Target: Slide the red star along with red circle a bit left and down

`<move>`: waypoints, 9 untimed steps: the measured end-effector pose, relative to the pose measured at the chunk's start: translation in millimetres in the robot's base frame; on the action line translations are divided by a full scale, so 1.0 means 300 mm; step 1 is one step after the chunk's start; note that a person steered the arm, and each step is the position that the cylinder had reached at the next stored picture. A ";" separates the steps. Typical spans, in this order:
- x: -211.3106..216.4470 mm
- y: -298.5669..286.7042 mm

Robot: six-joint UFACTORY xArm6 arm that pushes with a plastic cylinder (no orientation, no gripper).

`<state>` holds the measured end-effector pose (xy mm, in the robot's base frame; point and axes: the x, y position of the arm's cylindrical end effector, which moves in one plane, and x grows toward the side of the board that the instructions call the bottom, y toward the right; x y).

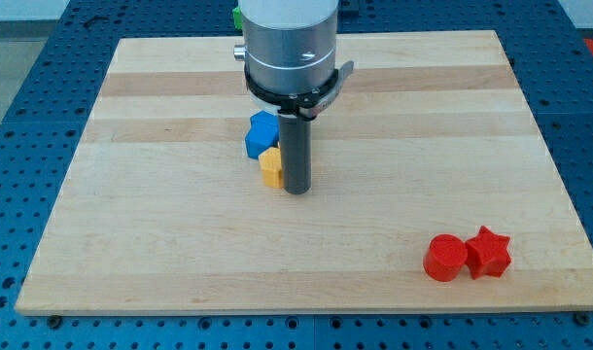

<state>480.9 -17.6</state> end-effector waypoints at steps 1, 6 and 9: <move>0.000 0.005; 0.364 1.153; 0.424 0.784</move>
<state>608.1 217.5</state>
